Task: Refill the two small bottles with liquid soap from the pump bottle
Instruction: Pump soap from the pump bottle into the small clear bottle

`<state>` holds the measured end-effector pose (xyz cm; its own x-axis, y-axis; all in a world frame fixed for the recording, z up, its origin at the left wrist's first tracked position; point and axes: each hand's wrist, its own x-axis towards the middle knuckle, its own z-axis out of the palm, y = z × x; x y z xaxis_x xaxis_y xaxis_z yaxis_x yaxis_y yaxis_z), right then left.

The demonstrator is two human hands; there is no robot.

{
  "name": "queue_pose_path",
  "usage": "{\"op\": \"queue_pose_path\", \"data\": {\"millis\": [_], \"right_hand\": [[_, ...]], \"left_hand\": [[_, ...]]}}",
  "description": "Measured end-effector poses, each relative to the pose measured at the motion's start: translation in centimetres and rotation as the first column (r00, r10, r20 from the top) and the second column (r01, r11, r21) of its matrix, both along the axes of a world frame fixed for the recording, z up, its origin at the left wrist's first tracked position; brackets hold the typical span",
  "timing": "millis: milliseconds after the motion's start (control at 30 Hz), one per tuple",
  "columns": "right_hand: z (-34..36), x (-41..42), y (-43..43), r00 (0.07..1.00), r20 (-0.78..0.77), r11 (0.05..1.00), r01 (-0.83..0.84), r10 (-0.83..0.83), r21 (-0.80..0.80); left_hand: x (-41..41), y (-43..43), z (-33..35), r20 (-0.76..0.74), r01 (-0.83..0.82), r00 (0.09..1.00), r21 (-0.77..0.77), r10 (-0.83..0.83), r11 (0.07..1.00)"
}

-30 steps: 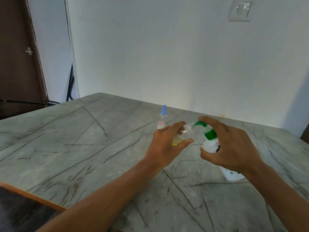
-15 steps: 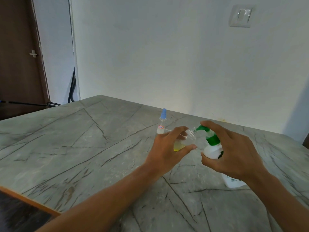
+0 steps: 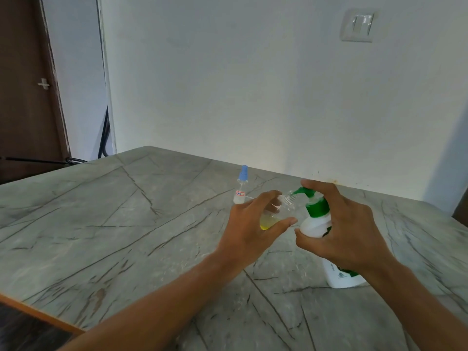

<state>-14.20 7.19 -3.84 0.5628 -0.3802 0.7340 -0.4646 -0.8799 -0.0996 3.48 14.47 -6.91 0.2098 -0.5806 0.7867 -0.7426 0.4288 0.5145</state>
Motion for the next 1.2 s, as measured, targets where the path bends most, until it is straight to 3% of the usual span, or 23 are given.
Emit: {"op": "queue_pose_path", "data": {"millis": [233, 533, 1000, 1200], "right_hand": [[-0.13, 0.14, -0.06, 1.000, 0.024, 1.000, 0.001, -0.001, 0.004], [-0.10, 0.09, 0.10, 0.997, -0.047, 0.996, 0.060, -0.063, -0.059], [-0.21, 0.10, -0.14, 1.000, 0.024, 1.000, -0.005, 0.005, 0.023], [-0.33, 0.08, -0.02, 1.000, 0.027, 1.000, 0.016, -0.015, -0.015]], "left_hand": [[-0.12, 0.02, -0.18, 0.011, 0.020, 1.000, 0.020, -0.020, 1.000], [0.49, -0.09, 0.39, 0.066, -0.069, 0.996, 0.018, 0.068, 0.997], [0.33, 0.08, 0.22, 0.091, -0.050, 0.995, 0.019, 0.048, 0.999], [0.37, -0.05, 0.18, 0.089, -0.051, 0.995, 0.006, 0.051, 0.999]]}}
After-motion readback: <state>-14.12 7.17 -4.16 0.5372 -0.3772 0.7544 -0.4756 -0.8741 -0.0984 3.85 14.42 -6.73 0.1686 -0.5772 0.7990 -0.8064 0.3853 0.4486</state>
